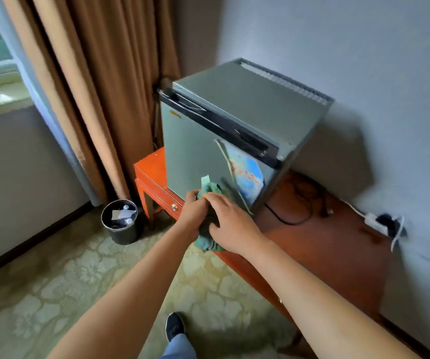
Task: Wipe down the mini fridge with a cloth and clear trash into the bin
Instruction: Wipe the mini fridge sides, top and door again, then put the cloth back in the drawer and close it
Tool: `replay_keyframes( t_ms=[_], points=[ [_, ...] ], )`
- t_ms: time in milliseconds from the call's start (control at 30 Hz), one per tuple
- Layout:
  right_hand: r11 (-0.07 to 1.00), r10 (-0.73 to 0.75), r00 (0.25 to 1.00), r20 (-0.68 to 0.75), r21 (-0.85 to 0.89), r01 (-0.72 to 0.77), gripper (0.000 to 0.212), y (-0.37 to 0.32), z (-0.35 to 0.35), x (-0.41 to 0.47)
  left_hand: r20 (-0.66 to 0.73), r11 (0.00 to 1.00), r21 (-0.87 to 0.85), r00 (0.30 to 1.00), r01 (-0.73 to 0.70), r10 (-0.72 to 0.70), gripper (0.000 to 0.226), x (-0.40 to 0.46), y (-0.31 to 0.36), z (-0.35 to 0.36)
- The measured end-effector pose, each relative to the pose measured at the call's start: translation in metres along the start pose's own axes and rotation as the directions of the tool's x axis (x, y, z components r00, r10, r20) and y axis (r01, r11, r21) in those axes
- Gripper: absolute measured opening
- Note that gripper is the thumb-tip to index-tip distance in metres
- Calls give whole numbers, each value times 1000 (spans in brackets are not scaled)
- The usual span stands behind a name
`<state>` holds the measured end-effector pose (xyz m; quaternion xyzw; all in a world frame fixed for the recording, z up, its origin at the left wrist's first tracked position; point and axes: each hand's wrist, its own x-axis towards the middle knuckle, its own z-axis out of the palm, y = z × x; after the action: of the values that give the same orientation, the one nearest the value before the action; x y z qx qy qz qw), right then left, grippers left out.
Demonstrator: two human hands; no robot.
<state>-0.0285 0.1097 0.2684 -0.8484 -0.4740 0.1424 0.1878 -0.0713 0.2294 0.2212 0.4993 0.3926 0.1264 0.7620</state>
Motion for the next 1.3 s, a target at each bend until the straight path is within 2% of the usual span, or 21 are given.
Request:
replay_keyframes(
  t_ms=[233, 333, 400, 500, 633, 733, 833, 1000, 1067, 1167, 1300],
  points=[
    [955, 251, 967, 38, 155, -254, 69, 69, 26, -93, 82, 945, 315, 990, 87, -118, 32, -34, -86, 64],
    [916, 336, 941, 46, 215, -338, 61, 93, 37, -123, 125, 881, 464, 978, 93, -169, 24, -46, -111, 83],
    [872, 400, 914, 65, 281, -401, 55, 110, 46, -141, 152, 821, 565, 966, 88, -208, 31, -51, -130, 91],
    [729, 510, 852, 116, 466, -501, 47, 130, 65, -168, 196, 736, 675, 950, 48, -242, 44, -58, -159, 97],
    [502, 616, 769, 172, 667, -551, 35, 154, 96, -190, 278, 642, 764, 930, -64, -239, 24, -62, -195, 100],
    [247, 693, 677, 247, 801, -545, 24, 170, 119, -202, 320, 571, 813, 908, -116, -271, 22, -60, -214, 100],
    [-4, 750, 562, 348, 852, -523, 13, 183, 138, -209, 335, 442, 880, 884, -170, -326, 29, -47, -233, 101],
    [-256, 785, 417, 458, 853, -455, 12, 217, 177, -218, 370, 219, 927, 840, -305, -396, 34, -16, -268, 107],
    [-326, 790, 362, 496, 838, -437, 15, 234, 191, -221, 384, 136, 922, 813, -362, -438, 39, -4, -281, 111],
    [-376, 794, 293, 533, 809, -452, 21, 263, 213, -224, 409, 59, 894, 757, -444, -510, 50, 12, -303, 120],
    [-316, 807, 272, 524, 772, -552, 28, 294, 241, -218, 423, 25, 863, 696, -504, -580, 65, 31, -330, 134]
  ],
)
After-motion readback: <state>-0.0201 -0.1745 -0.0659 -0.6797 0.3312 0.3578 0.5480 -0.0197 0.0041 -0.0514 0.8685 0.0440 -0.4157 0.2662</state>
